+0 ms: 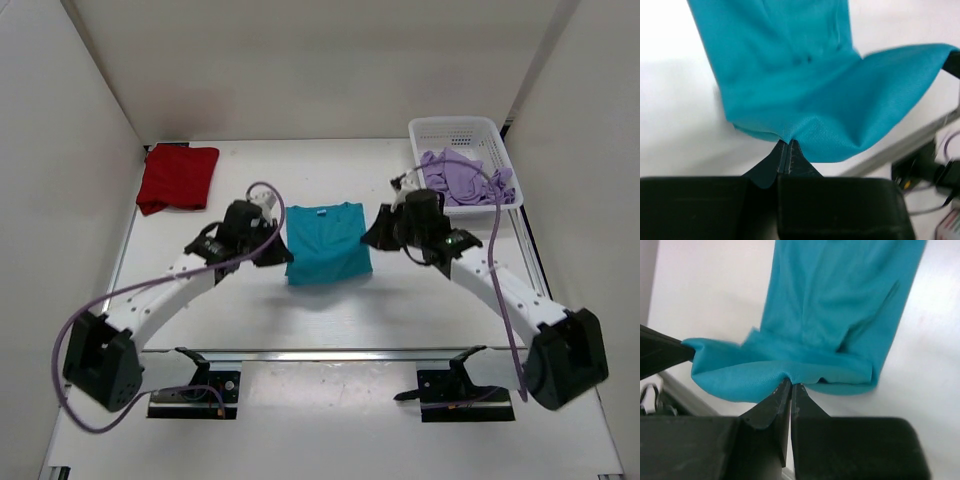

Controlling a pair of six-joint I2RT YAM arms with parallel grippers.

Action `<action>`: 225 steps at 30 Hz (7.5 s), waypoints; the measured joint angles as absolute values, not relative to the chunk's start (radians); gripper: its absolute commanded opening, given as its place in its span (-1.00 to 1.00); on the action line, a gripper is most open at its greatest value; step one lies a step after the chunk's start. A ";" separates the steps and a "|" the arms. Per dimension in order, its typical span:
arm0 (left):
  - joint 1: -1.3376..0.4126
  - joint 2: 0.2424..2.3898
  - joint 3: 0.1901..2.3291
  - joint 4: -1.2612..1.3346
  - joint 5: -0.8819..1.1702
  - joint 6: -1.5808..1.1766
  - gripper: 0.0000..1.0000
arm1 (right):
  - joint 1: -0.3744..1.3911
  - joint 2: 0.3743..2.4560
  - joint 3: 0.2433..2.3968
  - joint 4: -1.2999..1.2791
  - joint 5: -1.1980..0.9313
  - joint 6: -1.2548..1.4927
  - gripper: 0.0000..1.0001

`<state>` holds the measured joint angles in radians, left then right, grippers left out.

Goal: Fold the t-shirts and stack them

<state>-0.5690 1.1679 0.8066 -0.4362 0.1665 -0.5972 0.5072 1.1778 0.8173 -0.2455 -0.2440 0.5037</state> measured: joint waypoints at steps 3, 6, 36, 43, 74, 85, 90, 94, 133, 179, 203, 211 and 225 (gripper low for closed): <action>-0.484 1.340 0.981 -0.417 0.177 -0.561 -1.00 | 0.406 1.336 0.989 -0.229 -0.297 0.466 -1.00; -0.426 1.503 1.124 -0.395 0.160 -0.535 -1.00 | 0.329 1.515 1.148 -0.220 -0.346 0.444 -1.00; -0.315 1.859 1.260 0.002 0.097 -0.688 -0.10 | 0.311 2.292 1.958 -0.401 -0.487 0.310 -0.98; -0.292 1.945 1.214 0.063 0.138 -0.701 -0.05 | 0.373 2.305 1.843 -0.375 -0.486 0.315 -1.00; -0.207 1.967 0.988 0.326 0.273 -0.849 0.06 | 0.398 1.911 1.483 -0.200 -0.500 0.372 -0.05; -0.280 2.165 1.278 0.256 0.293 -0.872 -1.00 | 0.391 1.661 1.122 0.041 -0.559 0.475 -0.10; -0.288 2.196 1.489 0.114 0.286 -0.807 -1.00 | 0.378 1.510 0.849 0.172 -0.581 0.539 -0.14; -0.242 2.187 1.641 0.032 0.301 -0.757 -1.00 | 0.362 1.408 0.662 0.226 -0.586 0.579 -0.15; -0.587 1.343 0.793 0.239 0.166 -0.630 0.97 | 0.056 1.436 1.043 -0.026 -0.275 0.458 -0.99; -0.602 1.779 0.572 1.104 -0.122 -0.094 0.97 | 0.437 1.849 0.929 0.616 -0.115 0.207 -0.94; -0.516 1.868 0.768 0.812 -0.056 -0.307 0.96 | 0.554 1.827 0.734 0.884 0.041 0.104 0.99; -0.509 1.867 0.772 0.781 -0.113 -0.313 0.97 | 0.348 1.954 1.126 0.665 -0.138 0.235 0.78; -0.471 1.868 0.812 0.741 -0.101 -0.363 -0.18 | 0.368 1.888 1.081 0.470 -0.083 0.232 -0.58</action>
<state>-0.4709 1.8675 0.8116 0.7410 -0.1013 -0.3634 0.3683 1.8881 1.0805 0.4702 -0.0830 0.2317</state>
